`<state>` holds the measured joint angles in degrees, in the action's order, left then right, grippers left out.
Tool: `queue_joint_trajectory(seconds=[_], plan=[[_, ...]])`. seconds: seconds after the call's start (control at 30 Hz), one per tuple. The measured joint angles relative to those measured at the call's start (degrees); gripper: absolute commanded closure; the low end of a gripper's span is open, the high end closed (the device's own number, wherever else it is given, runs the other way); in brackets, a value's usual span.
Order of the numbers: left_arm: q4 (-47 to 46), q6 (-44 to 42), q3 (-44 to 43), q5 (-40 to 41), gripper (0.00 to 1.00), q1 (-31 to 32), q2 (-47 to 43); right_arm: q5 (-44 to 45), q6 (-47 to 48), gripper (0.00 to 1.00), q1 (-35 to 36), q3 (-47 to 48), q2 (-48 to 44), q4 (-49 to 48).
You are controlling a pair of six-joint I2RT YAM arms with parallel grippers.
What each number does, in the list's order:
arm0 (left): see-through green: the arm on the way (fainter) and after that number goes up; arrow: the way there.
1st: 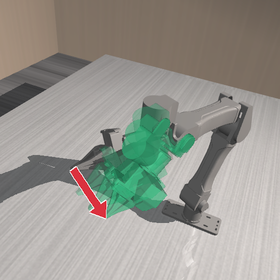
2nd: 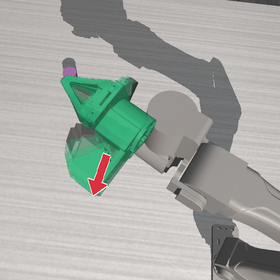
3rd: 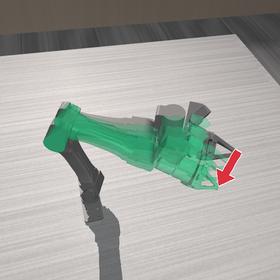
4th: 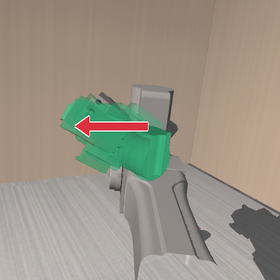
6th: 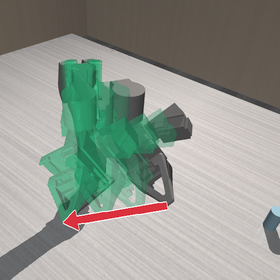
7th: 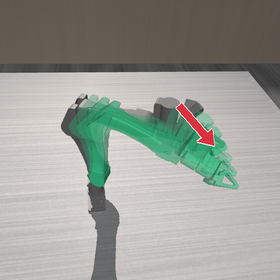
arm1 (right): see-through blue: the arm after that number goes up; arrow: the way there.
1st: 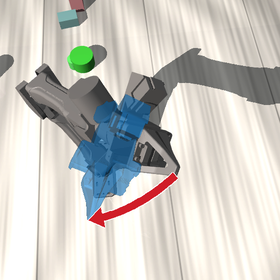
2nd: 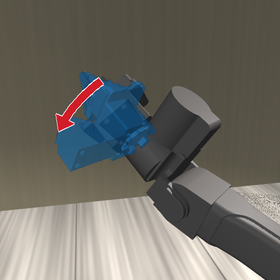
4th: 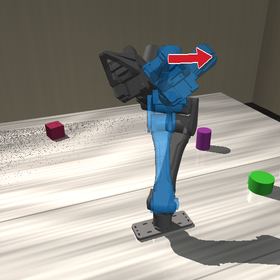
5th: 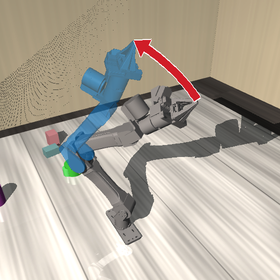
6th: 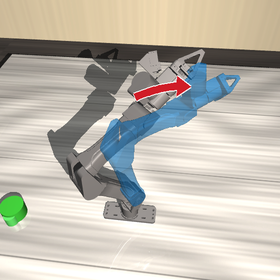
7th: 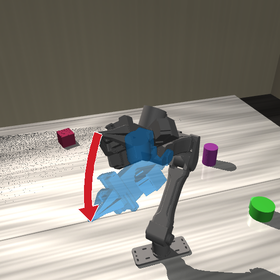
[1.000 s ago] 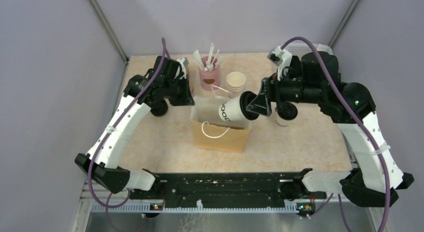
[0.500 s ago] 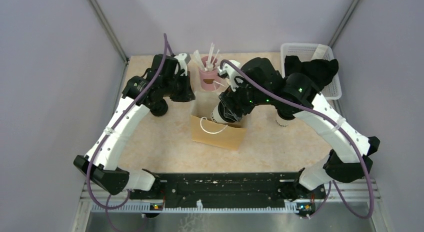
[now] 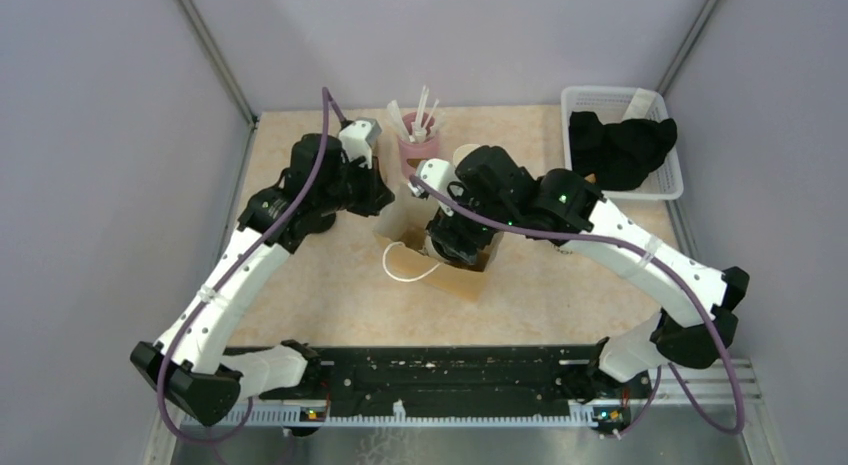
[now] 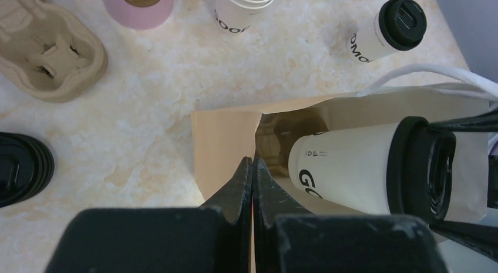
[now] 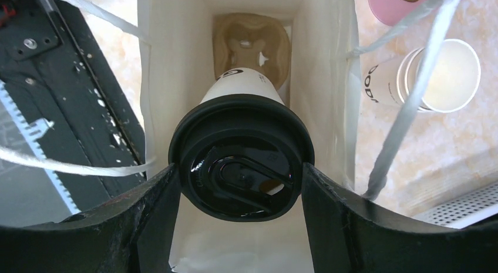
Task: Pack the takeout coffee
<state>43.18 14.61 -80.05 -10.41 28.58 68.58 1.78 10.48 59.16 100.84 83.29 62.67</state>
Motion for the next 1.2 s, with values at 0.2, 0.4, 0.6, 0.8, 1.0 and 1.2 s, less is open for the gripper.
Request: queue_joint_trajectory(seconds=[0.2, 0.4, 0.6, 0.8, 1.0, 1.2], plan=[[-7.8, -1.9, 9.9, -1.1, 1.0, 0.0, -6.4, 1.4, 4.0, 0.6, 0.0, -1.4, 1.8, -1.5], [-12.6, -2.6, 13.9, 0.2, 1.0, 0.0, -9.6, 1.4, 7.2, 0.6, 0.5, -2.0, 5.1, -3.4], [-15.6, -2.8, 13.6, 2.1, 0.93, 0.0, -9.5, 1.4, 9.5, 0.6, 2.3, -2.9, 5.9, -3.8], [-7.0, -1.7, 6.3, 4.5, 0.81, 0.0, -4.2, 2.5, 8.1, 0.6, 2.6, -2.9, 8.3, -4.7], [1.5, 0.1, 0.2, 5.3, 0.63, 0.0, 0.9, 3.3, 5.5, 0.6, 2.6, -3.0, 8.5, -7.0], [6.3, 0.7, -5.8, 5.6, 0.6, 0.0, 6.0, 3.5, 4.4, 0.6, 2.6, -5.0, 7.4, -9.2]])
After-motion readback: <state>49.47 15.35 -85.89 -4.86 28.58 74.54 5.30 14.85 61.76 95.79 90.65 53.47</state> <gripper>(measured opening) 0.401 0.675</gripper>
